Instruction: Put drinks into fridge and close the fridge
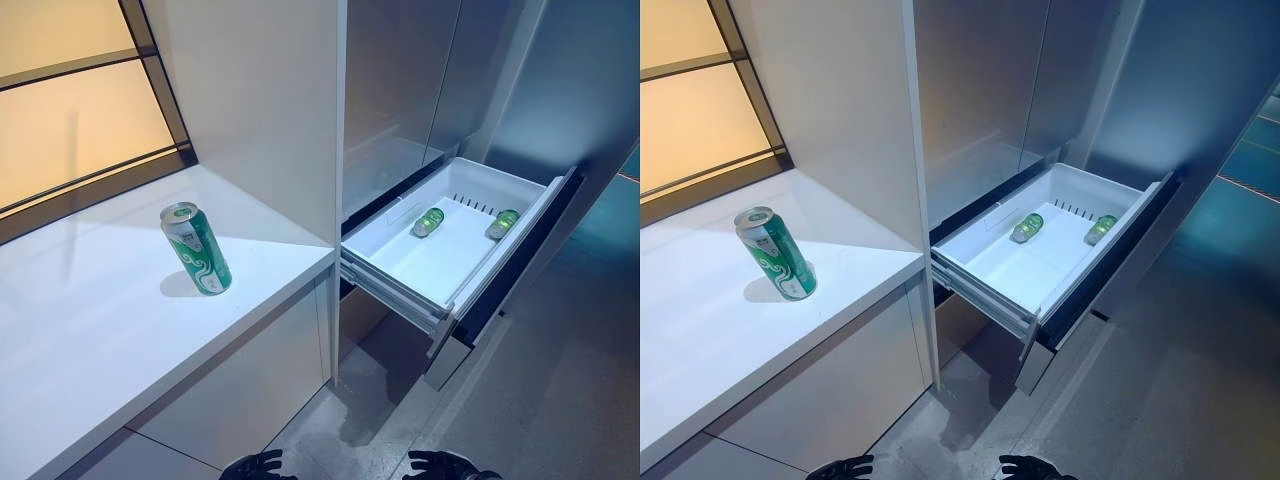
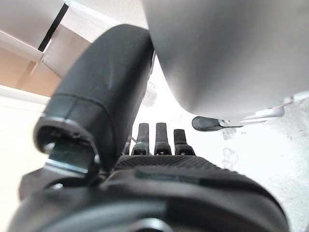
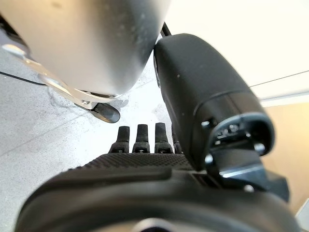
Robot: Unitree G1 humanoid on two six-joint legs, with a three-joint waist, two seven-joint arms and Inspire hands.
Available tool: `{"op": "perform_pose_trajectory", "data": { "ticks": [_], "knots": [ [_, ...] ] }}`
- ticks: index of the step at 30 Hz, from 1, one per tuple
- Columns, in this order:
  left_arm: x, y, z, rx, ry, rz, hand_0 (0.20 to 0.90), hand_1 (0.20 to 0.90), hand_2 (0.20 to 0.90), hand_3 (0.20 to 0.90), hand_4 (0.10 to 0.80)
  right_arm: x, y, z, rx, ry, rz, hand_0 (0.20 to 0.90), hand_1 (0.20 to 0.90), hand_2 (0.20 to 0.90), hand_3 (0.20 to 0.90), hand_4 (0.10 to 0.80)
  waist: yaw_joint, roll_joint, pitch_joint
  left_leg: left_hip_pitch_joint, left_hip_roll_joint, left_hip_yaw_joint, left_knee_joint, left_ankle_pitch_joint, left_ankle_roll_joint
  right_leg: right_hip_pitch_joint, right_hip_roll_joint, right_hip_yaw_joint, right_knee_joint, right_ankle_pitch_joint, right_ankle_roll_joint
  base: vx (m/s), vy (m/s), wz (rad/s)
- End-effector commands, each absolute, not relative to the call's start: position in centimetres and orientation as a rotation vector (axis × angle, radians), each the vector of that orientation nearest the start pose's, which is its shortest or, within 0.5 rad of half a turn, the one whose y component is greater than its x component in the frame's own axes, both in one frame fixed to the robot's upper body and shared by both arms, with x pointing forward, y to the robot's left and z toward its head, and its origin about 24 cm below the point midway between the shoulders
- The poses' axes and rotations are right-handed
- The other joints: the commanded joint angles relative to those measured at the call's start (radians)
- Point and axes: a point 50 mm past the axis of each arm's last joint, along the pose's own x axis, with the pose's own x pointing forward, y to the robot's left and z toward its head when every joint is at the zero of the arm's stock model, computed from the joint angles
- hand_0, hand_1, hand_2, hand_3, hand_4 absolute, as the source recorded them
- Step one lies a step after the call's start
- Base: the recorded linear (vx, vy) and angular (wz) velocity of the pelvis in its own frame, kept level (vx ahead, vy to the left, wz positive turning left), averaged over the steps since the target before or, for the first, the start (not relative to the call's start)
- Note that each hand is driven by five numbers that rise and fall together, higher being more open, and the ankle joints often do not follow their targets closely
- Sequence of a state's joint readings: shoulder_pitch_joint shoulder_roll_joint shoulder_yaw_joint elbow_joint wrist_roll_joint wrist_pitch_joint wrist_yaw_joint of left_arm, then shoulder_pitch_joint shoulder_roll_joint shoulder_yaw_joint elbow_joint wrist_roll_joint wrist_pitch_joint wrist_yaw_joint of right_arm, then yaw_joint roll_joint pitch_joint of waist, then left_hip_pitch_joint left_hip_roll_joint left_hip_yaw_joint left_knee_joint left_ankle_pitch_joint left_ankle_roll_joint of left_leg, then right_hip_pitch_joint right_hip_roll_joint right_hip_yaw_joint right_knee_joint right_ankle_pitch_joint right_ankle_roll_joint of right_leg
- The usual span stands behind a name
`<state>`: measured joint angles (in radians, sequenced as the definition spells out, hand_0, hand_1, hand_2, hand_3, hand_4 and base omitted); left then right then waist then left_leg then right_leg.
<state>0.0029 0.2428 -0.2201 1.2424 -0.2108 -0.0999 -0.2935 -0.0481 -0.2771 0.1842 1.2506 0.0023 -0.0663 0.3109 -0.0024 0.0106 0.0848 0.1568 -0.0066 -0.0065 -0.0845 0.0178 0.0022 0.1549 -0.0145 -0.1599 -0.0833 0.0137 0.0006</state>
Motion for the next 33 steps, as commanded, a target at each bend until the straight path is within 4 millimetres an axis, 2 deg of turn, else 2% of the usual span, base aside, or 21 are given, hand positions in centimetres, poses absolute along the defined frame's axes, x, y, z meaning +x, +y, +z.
{"op": "perform_pose_trajectory", "data": {
  "ticks": [1, 9, 12, 15, 19, 23, 26, 30, 31, 32, 33],
  "knots": [
    [11.0, 21.1, -15.7, -0.002, 1.110, -0.198, 0.900, 0.900, 0.900, 0.900, 0.800, 10.7, -23.0, -15.6, -0.207, 1.221, 0.324, 0.900, 0.900, 0.900, 0.900, 0.800, 0.010, -0.013, 0.004, -0.016, -0.035, 0.078, 0.057, -0.086, 0.020, -0.047, -0.009, 0.015, 0.104, -0.077, 0.046, 0.000, 0.000, 0.00],
    [11.2, 21.2, -15.6, -0.036, 1.080, -0.169, 0.900, 0.900, 0.900, 0.900, 0.800, 10.8, -22.9, -15.6, -0.209, 1.220, 0.328, 0.900, 0.900, 0.900, 0.900, 0.800, 0.011, -0.012, 0.005, -0.014, -0.036, 0.074, 0.058, -0.088, 0.023, -0.047, -0.007, 0.017, 0.109, -0.082, 0.043, 0.000, 0.000, 0.00],
    [12.3, 21.2, -15.1, -0.025, 0.992, -0.188, 0.900, 0.900, 0.900, 0.900, 0.800, 10.9, -22.9, -15.6, -0.216, 1.221, 0.335, 0.900, 0.900, 0.900, 0.900, 0.800, 0.010, -0.011, 0.005, -0.014, -0.036, 0.074, 0.059, -0.087, 0.022, -0.048, -0.006, 0.019, 0.110, -0.081, 0.044, 0.000, 0.000, 0.00],
    [14.4, 21.0, -13.9, -0.009, 0.841, -0.220, 0.900, 0.900, 0.900, 0.900, 0.800, 11.1, -23.2, -15.4, -0.228, 1.221, 0.339, 0.900, 0.900, 0.900, 0.900, 0.800, 0.008, -0.007, 0.007, -0.015, -0.035, 0.073, 0.058, -0.085, 0.019, -0.049, -0.005, 0.021, 0.110, -0.080, 0.045, 0.000, 0.000, 0.00],
    [18.5, 20.3, -11.1, 0.013, 0.616, -0.303, 0.900, 0.900, 0.900, 0.900, 0.800, 11.8, -23.8, -15.1, -0.241, 1.214, 0.340, 0.900, 0.900, 0.900, 0.900, 0.800, 0.010, 0.000, 0.014, -0.020, -0.034, 0.072, 0.058, -0.082, 0.019, -0.052, -0.004, 0.019, 0.108, -0.076, 0.046, 0.000, 0.000, 0.00],
    [21.8, 18.5, -8.1, 0.048, 0.422, -0.462, 0.900, 0.900, 0.900, 0.900, 0.800, 12.3, -24.0, -14.8, -0.251, 1.205, 0.344, 0.900, 0.900, 0.900, 0.900, 0.800, 0.010, 0.010, 0.016, -0.029, -0.035, 0.070, 0.059, -0.077, 0.020, -0.060, -0.003, 0.020, 0.111, -0.074, 0.047, 0.000, 0.000, 0.00],
    [23.1, 17.3, -6.2, 0.063, 0.306, -0.559, 0.900, 0.900, 0.900, 0.900, 0.800, 12.5, -24.1, -14.8, -0.261, 1.206, 0.346, 0.900, 0.900, 0.900, 0.900, 0.800, 0.009, 0.015, 0.017, -0.030, -0.036, 0.068, 0.057, -0.074, 0.021, -0.062, -0.002, 0.024, 0.112, -0.075, 0.046, 0.000, 0.000, 0.00],
    [25.6, 16.4, -1.2, -0.022, 0.079, -0.678, 0.900, 0.900, 0.900, 0.900, 0.800, 12.5, -24.4, -14.7, -0.270, 1.205, 0.344, 0.900, 0.900, 0.900, 0.900, 0.800, 0.011, 0.023, 0.019, -0.028, -0.036, 0.062, 0.048, -0.071, 0.022, -0.064, -0.002, 0.027, 0.111, -0.074, 0.048, -0.006, 0.009, -0.02],
    [26.3, 16.4, 0.7, -0.071, 0.013, -0.707, 0.900, 0.900, 0.900, 0.900, 0.800, 12.4, -24.4, -14.6, -0.270, 1.204, 0.343, 0.900, 0.900, 0.900, 0.900, 0.800, 0.013, 0.023, 0.020, -0.028, -0.036, 0.060, 0.046, -0.070, 0.022, -0.064, -0.002, 0.027, 0.110, -0.073, 0.048, 0.000, 0.000, 0.00],
    [26.5, 16.4, 1.2, -0.080, -0.007, -0.713, 0.900, 0.900, 0.900, 0.900, 0.800, 12.4, -24.4, -14.7, -0.270, 1.203, 0.342, 0.900, 0.900, 0.900, 0.900, 0.800, 0.013, 0.023, 0.020, -0.027, -0.037, 0.059, 0.045, -0.069, 0.022, -0.064, -0.002, 0.027, 0.110, -0.073, 0.048, 0.000, 0.000, 0.00],
    [27.0, 16.3, 3.1, -0.122, -0.075, -0.740, 0.900, 0.900, 0.900, 0.900, 0.800, 12.3, -24.4, -14.7, -0.269, 1.202, 0.341, 0.900, 0.900, 0.900, 0.900, 0.800, 0.016, 0.023, 0.020, -0.028, -0.037, 0.057, 0.044, -0.069, 0.022, -0.063, -0.002, 0.027, 0.110, -0.073, 0.048, 0.000, 0.000, 0.00]
  ]
}}
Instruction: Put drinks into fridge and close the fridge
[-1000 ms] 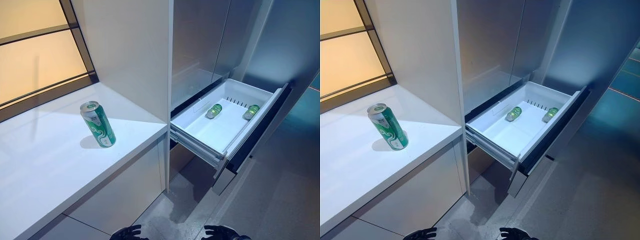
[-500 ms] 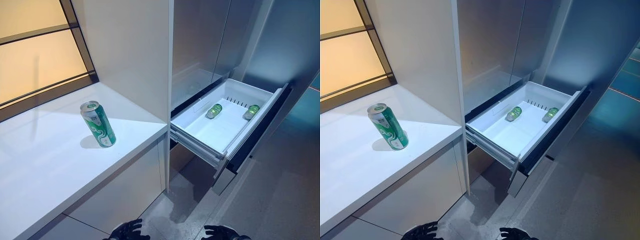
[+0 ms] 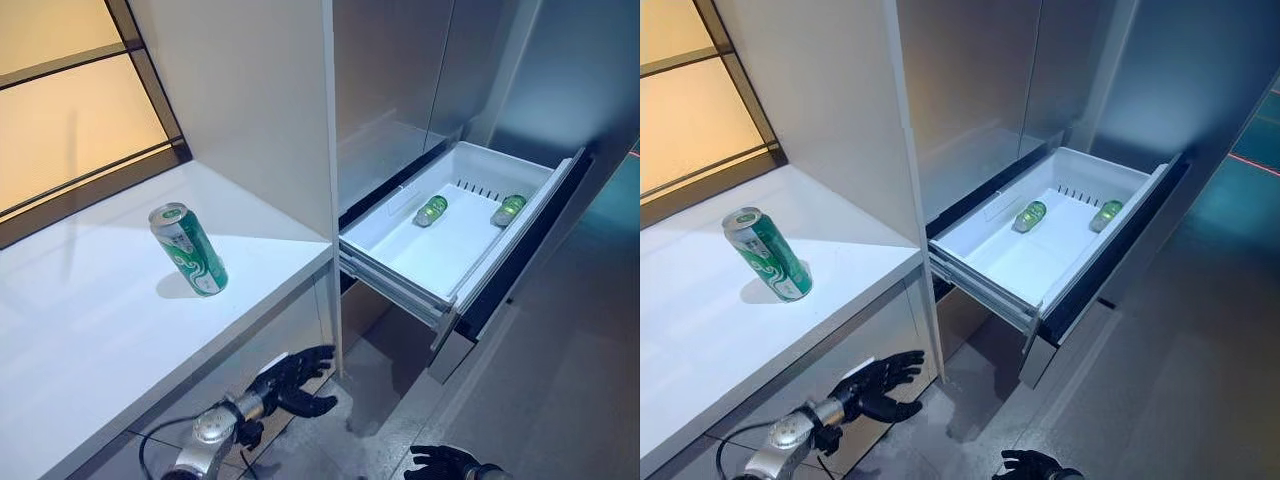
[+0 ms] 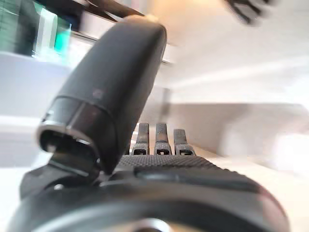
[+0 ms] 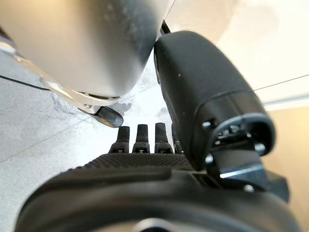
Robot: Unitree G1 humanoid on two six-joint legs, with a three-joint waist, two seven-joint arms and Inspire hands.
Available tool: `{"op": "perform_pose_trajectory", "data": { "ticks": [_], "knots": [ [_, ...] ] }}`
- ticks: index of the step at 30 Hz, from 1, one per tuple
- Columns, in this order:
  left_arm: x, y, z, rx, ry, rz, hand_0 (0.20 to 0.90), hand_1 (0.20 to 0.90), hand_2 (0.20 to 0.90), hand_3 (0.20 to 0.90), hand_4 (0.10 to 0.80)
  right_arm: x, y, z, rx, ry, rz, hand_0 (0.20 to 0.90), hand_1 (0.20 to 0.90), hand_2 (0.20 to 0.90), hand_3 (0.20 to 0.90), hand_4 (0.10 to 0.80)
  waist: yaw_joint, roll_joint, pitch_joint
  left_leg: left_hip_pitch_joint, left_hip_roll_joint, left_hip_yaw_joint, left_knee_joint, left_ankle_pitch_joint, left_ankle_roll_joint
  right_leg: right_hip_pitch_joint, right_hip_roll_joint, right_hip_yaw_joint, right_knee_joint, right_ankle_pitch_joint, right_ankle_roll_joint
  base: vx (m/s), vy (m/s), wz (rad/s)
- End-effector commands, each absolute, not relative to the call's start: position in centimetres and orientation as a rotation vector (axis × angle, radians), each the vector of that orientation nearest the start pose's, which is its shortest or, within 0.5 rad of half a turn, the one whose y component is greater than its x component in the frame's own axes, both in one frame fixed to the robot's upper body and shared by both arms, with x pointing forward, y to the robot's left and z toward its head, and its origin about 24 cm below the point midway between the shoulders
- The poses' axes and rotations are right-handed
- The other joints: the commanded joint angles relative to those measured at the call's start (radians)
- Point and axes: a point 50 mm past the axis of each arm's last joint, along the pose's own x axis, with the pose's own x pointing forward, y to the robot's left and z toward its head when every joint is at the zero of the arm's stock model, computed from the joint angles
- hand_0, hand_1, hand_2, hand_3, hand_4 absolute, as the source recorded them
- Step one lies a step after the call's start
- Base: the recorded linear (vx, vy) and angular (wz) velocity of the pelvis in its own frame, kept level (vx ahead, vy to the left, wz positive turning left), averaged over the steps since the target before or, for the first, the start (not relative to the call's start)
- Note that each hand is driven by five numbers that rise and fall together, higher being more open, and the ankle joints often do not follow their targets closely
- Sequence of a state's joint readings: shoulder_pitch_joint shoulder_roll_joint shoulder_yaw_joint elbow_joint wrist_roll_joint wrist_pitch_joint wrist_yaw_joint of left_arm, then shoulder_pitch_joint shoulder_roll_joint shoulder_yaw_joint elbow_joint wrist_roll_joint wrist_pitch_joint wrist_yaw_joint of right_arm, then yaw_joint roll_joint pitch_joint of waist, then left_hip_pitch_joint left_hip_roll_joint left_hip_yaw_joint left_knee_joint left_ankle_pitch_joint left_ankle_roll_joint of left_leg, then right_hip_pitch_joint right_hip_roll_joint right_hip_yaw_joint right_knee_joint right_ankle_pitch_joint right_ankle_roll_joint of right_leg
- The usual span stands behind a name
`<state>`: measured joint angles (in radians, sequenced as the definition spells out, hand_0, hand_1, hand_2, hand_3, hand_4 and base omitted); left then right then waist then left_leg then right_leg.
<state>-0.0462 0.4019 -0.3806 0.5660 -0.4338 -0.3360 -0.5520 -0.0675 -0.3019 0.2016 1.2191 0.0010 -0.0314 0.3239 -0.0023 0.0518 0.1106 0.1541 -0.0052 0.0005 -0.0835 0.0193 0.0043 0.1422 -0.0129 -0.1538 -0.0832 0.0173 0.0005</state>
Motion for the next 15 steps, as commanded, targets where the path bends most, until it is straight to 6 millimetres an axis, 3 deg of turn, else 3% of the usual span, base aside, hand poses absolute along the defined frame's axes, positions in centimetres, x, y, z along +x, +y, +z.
{"op": "perform_pose_trajectory", "data": {
  "ticks": [1, 2, 3, 6, 11, 15],
  "knots": [
    [27.4, 16.2, 4.8, -0.153, -0.126, -0.760, 0.900, 0.900, 0.900, 0.900, 0.800, 12.2, -24.3, -14.7, -0.270, 1.203, 0.343, 0.900, 0.900, 0.900, 0.900, 0.800, 0.018, -0.018, -0.005, -0.025, -0.039, 0.048, 0.041, -0.070, 0.021, -0.050, -0.003, 0.021, 0.109, -0.077, 0.048, 0.000, 0.000, 0.00],
    [27.7, 16.2, 7.6, -0.209, -0.239, -0.796, 0.900, 0.900, 0.900, 0.900, 0.800, 11.9, -24.2, -14.9, -0.270, 1.202, 0.345, 0.900, 0.900, 0.900, 0.900, 0.800, 0.023, -0.020, -0.005, -0.024, -0.039, 0.044, 0.039, -0.070, 0.023, -0.049, -0.003, 0.020, 0.109, -0.078, 0.048, 0.000, 0.000, 0.00],
    [27.8, 16.1, 8.3, -0.216, -0.266, -0.802, 0.900, 0.900, 0.900, 0.900, 0.800, 11.9, -24.2, -14.9, -0.269, 1.202, 0.346, 0.900, 0.900, 0.900, 0.900, 0.800, 0.024, -0.021, -0.005, -0.023, -0.039, 0.043, 0.038, -0.071, 0.024, -0.049, -0.003, 0.020, 0.110, -0.078, 0.048, 0.000, 0.000, 0.00],
    [27.6, 16.1, 13.3, -0.283, -0.456, -0.821, 0.900, 0.900, 0.900, 0.900, 0.800, 11.2, -23.6, -15.2, -0.272, 1.204, 0.362, 0.900, 0.900, 0.900, 0.900, 0.800, 0.029, -0.025, -0.010, -0.019, -0.041, 0.035, 0.028, -0.072, 0.030, -0.047, 0.000, 0.025, 0.110, -0.083, 0.047, 0.000, 0.000, 0.00],
    [26.6, 16.7, 18.4, -0.343, -0.705, -0.760, 0.900, 0.900, 0.900, 0.900, 0.800, 10.3, -22.6, -15.7, -0.279, 1.212, 0.389, 0.900, 0.900, 0.900, 0.900, 0.800, 0.038, -0.029, -0.021, -0.007, -0.042, 0.021, 0.016, -0.076, 0.035, -0.034, 0.005, 0.032, 0.107, -0.094, 0.044, 0.017, -0.010, 0.00],
    [26.2, 17.7, 20.0, -0.300, -0.819, -0.654, 0.900, 0.900, 0.900, 0.900, 0.800, 9.7, -22.0, -16.0, -0.283, 1.221, 0.409, 0.900, 0.900, 0.900, 0.900, 0.800, 0.043, -0.029, -0.028, 0.001, -0.042, 0.012, 0.013, -0.079, 0.033, -0.021, 0.006, 0.027, 0.104, -0.101, 0.043, 0.030, -0.011, 0.01]
  ]
}}
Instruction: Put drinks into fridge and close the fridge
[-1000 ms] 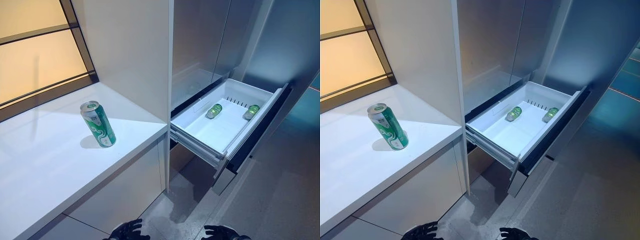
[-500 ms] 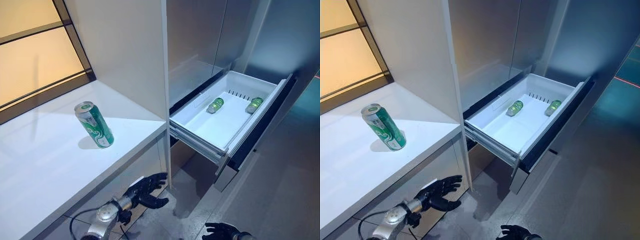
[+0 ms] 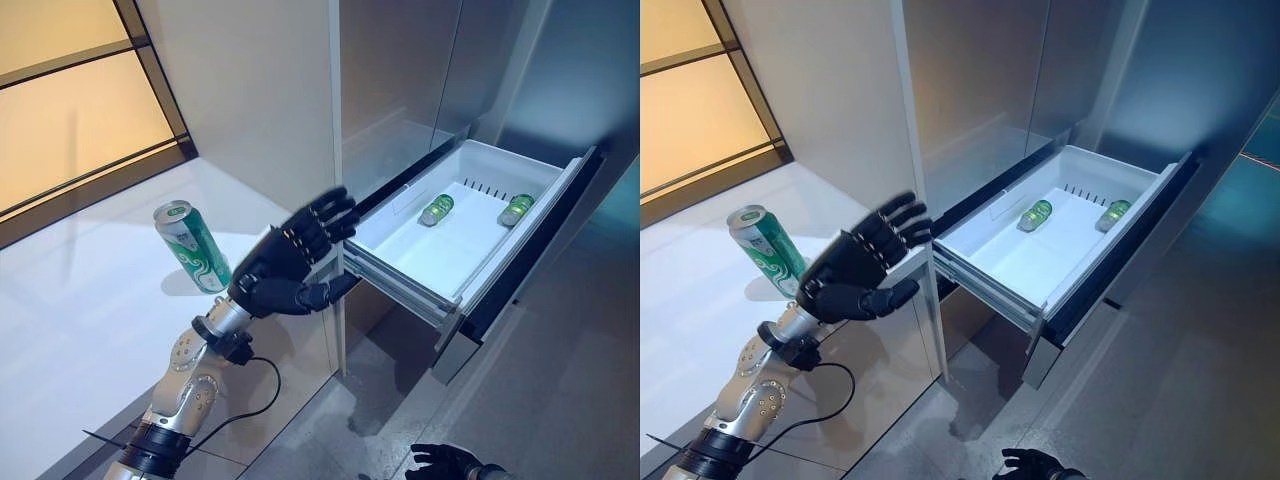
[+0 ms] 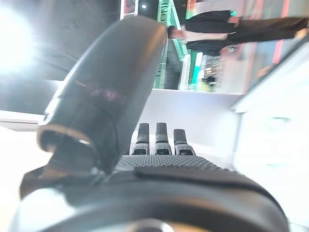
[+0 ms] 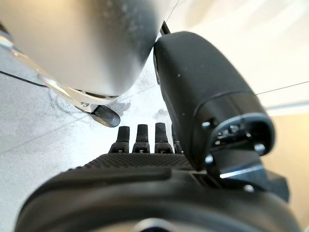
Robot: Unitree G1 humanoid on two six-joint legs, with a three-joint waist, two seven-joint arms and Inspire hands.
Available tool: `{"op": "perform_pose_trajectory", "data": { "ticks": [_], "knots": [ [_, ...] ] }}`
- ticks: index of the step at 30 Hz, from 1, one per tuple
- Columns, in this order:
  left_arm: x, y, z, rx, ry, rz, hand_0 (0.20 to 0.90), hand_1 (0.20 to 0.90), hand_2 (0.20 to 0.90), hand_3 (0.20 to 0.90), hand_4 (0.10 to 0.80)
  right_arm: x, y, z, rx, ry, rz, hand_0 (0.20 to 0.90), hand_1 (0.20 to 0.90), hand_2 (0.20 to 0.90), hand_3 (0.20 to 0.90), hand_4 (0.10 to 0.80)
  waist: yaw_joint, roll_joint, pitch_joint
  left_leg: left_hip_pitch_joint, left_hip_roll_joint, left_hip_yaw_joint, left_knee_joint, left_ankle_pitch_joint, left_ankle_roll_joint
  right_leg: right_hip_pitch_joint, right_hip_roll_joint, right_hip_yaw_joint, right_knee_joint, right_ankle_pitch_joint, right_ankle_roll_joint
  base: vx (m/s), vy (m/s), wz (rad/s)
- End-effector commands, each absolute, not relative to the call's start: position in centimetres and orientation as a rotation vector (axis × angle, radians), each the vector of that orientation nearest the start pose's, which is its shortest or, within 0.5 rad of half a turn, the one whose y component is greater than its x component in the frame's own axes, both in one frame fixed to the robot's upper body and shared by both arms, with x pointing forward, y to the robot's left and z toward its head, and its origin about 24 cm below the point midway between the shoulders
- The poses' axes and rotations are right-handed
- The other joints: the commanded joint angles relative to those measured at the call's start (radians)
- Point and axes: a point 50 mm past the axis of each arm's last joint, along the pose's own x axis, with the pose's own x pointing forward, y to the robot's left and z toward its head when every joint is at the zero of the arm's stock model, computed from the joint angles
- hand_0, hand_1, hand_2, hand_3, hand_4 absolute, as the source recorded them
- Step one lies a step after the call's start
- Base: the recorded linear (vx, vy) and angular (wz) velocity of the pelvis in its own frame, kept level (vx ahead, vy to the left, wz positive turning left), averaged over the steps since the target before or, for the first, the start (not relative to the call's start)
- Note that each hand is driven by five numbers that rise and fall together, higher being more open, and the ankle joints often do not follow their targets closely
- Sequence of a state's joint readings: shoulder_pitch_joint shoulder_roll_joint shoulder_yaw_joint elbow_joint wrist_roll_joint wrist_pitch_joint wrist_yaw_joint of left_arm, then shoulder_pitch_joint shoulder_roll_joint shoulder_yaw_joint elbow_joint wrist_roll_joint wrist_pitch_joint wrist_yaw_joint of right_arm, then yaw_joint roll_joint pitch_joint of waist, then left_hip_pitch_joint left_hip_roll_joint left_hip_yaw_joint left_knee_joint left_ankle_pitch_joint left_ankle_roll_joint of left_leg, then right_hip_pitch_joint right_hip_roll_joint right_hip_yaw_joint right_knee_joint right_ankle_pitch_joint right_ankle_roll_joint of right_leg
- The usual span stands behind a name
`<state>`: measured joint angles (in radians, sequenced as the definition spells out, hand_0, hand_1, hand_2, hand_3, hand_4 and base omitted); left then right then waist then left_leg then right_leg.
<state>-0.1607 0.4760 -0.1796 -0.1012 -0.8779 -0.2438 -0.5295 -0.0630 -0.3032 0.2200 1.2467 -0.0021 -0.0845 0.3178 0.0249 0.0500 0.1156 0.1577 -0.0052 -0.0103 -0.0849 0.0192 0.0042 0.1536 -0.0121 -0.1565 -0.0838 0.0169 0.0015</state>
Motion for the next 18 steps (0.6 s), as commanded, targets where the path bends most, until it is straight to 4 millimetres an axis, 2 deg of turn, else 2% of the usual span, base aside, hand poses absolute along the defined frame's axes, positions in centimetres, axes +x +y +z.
{"op": "perform_pose_trajectory", "data": {
  "ticks": [1, 10, 18],
  "knots": [
    [26.1, 18.1, 20.8, -0.280, -0.858, -0.612, 0.900, 0.900, 0.900, 0.900, 0.800, 9.5, -21.7, -16.1, -0.286, 1.225, 0.421, 0.900, 0.900, 0.900, 0.900, 0.800, 0.018, -0.027, -0.037, 0.001, -0.043, 0.018, 0.013, -0.079, 0.032, -0.027, 0.006, 0.027, 0.103, -0.103, 0.041, 0.043, -0.014, 0.02],
    [25.7, 19.7, 23.8, -0.182, -0.985, -0.409, 0.900, 0.900, 0.900, 0.900, 0.800, 9.2, -20.9, -16.3, -0.327, 1.245, 0.471, 0.900, 0.900, 0.900, 0.900, 0.800, 0.028, -0.024, -0.052, 0.013, -0.040, 0.007, 0.004, -0.079, 0.024, -0.009, 0.011, 0.014, 0.103, -0.121, 0.035, 0.022, -0.002, 0.02],
    [26.0, 21.4, 25.5, -0.106, -0.981, -0.259, 0.900, 0.900, 0.900, 0.900, 0.800, 9.7, -20.8, -16.3, -0.345, 1.240, 0.497, 0.900, 0.900, 0.900, 0.900, 0.800, 0.045, -0.020, -0.061, 0.012, -0.040, -0.002, 0.002, -0.076, 0.017, 0.000, 0.015, 0.001, 0.102, -0.129, 0.030, 0.008, -0.001, 0.09]
  ]
}}
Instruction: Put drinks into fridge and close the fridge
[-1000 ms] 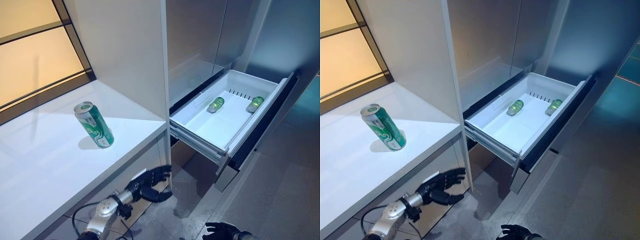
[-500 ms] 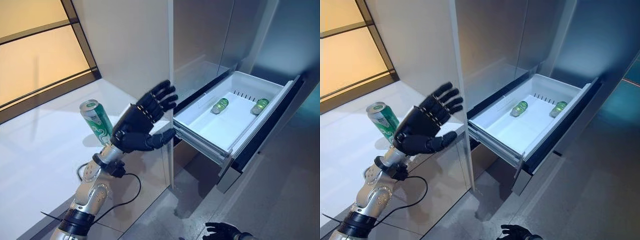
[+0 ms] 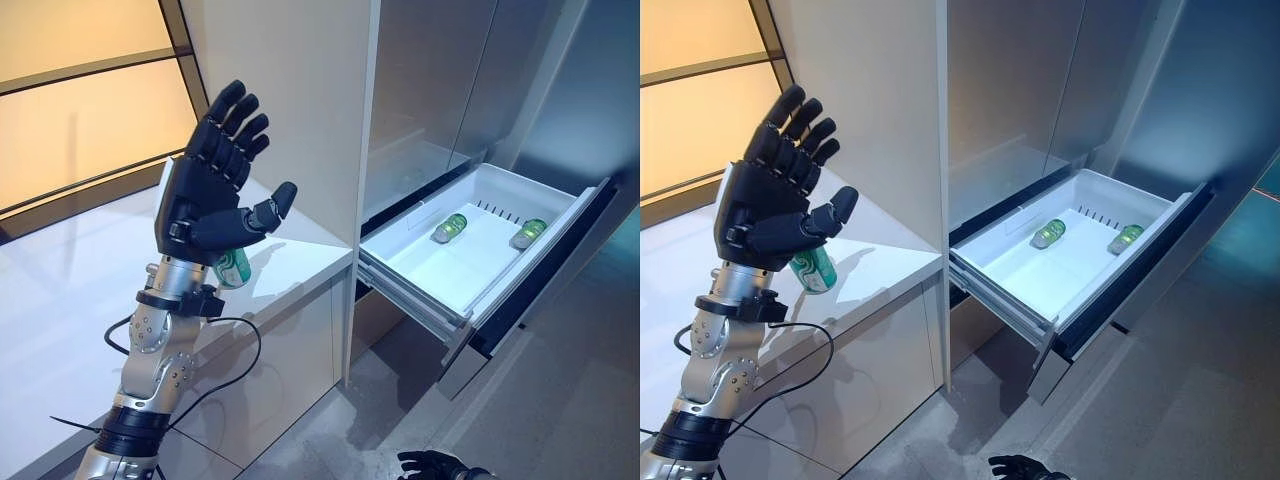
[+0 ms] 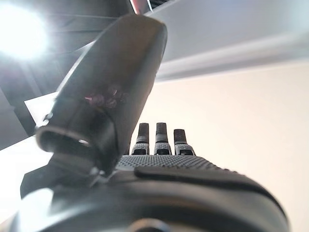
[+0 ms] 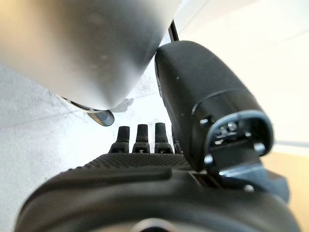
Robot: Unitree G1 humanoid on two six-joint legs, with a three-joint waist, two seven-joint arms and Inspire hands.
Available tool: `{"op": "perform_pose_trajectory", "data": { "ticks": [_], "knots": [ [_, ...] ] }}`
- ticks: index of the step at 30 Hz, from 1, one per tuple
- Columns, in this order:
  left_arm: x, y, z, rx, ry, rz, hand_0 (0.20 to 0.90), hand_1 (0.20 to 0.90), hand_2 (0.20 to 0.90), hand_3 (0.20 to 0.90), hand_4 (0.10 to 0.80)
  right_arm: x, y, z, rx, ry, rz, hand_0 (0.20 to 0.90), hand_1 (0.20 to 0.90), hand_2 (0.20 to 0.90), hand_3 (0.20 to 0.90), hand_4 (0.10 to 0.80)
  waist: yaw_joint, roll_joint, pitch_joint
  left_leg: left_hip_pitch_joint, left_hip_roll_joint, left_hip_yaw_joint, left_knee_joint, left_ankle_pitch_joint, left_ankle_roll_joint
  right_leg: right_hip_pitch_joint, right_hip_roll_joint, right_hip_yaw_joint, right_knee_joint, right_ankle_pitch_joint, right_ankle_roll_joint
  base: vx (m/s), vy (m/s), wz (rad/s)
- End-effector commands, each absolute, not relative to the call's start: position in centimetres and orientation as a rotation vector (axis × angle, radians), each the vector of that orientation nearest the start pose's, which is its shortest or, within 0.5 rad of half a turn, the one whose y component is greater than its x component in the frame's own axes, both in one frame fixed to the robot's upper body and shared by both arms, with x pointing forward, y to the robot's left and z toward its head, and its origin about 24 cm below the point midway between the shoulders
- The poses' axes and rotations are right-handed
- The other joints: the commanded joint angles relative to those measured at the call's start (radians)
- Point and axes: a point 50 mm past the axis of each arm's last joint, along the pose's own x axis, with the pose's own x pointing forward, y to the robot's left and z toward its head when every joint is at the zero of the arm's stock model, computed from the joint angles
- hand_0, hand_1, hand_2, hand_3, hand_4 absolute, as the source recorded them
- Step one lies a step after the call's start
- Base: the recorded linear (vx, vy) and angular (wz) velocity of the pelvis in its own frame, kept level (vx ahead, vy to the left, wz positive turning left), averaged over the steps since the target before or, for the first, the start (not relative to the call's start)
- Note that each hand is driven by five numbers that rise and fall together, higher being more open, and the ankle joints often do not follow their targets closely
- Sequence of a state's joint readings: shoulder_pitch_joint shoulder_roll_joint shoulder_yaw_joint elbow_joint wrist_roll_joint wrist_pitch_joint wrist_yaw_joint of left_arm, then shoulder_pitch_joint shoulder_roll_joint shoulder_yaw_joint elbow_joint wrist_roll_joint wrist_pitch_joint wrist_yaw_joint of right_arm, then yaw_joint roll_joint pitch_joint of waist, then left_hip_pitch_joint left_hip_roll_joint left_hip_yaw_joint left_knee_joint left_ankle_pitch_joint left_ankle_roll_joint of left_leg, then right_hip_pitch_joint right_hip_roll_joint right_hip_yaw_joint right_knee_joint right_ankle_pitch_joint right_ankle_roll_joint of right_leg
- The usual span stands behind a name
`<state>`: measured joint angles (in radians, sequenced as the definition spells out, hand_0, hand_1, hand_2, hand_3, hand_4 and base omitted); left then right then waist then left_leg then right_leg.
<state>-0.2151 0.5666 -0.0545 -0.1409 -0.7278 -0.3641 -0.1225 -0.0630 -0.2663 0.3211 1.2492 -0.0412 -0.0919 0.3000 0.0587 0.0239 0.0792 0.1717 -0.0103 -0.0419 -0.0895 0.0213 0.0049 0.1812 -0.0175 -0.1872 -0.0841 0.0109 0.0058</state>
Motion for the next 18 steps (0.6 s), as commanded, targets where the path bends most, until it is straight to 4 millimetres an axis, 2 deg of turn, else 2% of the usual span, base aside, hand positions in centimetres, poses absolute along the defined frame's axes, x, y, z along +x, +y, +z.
{"op": "perform_pose_trajectory", "data": {
  "ticks": [1, 9, 18],
  "knots": [
    [26.0, 21.5, 25.5, -0.106, -0.980, -0.257, 0.900, 0.900, 0.900, 0.900, 0.800, 9.7, -20.7, -16.3, -0.345, 1.240, 0.497, 0.900, 0.900, 0.900, 0.900, 0.800, 0.012, 0.006, -0.024, -0.002, -0.035, 0.029, 0.006, -0.078, 0.016, -0.028, 0.020, 0.032, 0.102, -0.123, 0.026, 0.000, 0.000, 0.00],
    [26.7, 24.5, 24.6, -0.114, -0.887, -0.102, 0.900, 0.900, 0.900, 0.900, 0.800, 9.9, -21.0, -16.2, -0.349, 1.247, 0.496, 0.900, 0.900, 0.900, 0.900, 0.800, 0.028, 0.005, -0.026, -0.003, -0.036, 0.023, 0.008, -0.076, 0.013, -0.021, 0.021, 0.024, 0.103, -0.130, 0.025, 0.001, 0.001, 0.00],
    [27.3, 26.6, 22.9, -0.101, -0.790, 0.008, 0.900, 0.900, 0.900, 0.900, 0.800, 10.0, -21.2, -16.1, -0.346, 1.249, 0.486, 0.900, 0.900, 0.900, 0.900, 0.800, 0.029, 0.007, -0.025, -0.001, -0.036, 0.028, 0.010, -0.074, 0.012, -0.020, 0.020, 0.023, 0.107, -0.131, 0.026, 0.001, 0.002, 0.01]
  ]
}}
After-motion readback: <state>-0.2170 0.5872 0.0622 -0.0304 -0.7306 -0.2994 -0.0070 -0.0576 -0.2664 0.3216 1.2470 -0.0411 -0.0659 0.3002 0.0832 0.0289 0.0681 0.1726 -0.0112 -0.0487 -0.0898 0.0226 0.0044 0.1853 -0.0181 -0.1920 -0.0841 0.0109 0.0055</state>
